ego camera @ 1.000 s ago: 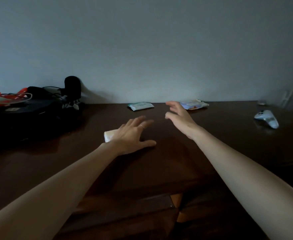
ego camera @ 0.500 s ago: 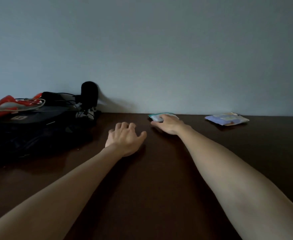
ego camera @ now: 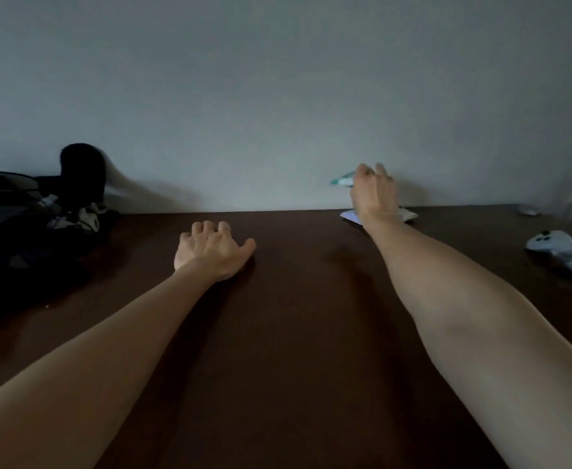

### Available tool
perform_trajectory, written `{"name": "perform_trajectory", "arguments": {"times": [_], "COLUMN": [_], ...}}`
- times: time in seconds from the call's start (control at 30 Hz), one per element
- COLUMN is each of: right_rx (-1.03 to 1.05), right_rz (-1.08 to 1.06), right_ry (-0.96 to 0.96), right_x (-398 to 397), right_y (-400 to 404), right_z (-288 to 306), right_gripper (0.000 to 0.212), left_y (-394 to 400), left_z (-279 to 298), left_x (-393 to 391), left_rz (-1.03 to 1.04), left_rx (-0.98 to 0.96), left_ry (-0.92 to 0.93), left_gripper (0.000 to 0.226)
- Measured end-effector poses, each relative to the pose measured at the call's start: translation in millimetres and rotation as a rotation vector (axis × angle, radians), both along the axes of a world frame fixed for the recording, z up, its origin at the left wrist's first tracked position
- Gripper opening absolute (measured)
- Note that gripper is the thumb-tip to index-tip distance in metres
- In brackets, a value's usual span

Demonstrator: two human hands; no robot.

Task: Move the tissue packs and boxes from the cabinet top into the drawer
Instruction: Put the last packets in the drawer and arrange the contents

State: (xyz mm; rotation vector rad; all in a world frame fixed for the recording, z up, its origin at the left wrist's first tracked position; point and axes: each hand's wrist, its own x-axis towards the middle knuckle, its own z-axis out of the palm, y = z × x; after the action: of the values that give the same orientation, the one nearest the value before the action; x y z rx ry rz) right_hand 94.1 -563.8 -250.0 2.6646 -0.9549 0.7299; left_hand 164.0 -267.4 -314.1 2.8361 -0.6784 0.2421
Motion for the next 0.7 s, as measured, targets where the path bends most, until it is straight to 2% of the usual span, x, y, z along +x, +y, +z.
{"name": "perform_trajectory", "arguments": {"times": [0.07, 0.13, 0.2, 0.27, 0.3, 0.43, 0.5, 0.63, 0.7], "right_rx": [0.26, 0.521, 0.49, 0.362, 0.334, 0.452, 0.389, 0.167, 0.037], "right_rz": [-0.142, -0.135, -0.087, -0.073, -0.077, -0.059, -0.022, 0.083, 0.11], "right_ry": [0.164, 0.184, 0.146, 0.124, 0.115, 0.049, 0.094, 0.193, 0.25], "right_x": [-12, -19, -21, -21, -20, -28, -42, -84, -107], "right_y": [-23, -31, -35, -36, -35, -29, -19, 29, 60], "right_z": [-19, -38, -48, -43, -38, -24, -23, -25, -28], "right_gripper": [0.08, 0.098, 0.089, 0.059, 0.051, 0.073, 0.068, 0.044, 0.043], "left_y": [-21, -38, -47, -48, -46, -36, -32, -20, -11], "left_z": [1, 0, -1, -2, -2, -2, -1, 1, -2], "left_x": [-8, -11, -11, -9, -9, -14, -21, -42, -58], "left_rz": [-0.047, -0.08, -0.102, -0.117, -0.125, -0.173, -0.195, -0.224, -0.248], "left_rx": [-0.013, -0.025, -0.04, -0.039, -0.035, -0.037, -0.034, -0.033, -0.074], "left_ry": [0.013, 0.015, 0.015, 0.021, 0.024, 0.07, 0.082, 0.138, 0.163], "left_gripper": [0.08, 0.081, 0.081, 0.082, 0.082, 0.08, 0.08, 0.077, 0.069]}}
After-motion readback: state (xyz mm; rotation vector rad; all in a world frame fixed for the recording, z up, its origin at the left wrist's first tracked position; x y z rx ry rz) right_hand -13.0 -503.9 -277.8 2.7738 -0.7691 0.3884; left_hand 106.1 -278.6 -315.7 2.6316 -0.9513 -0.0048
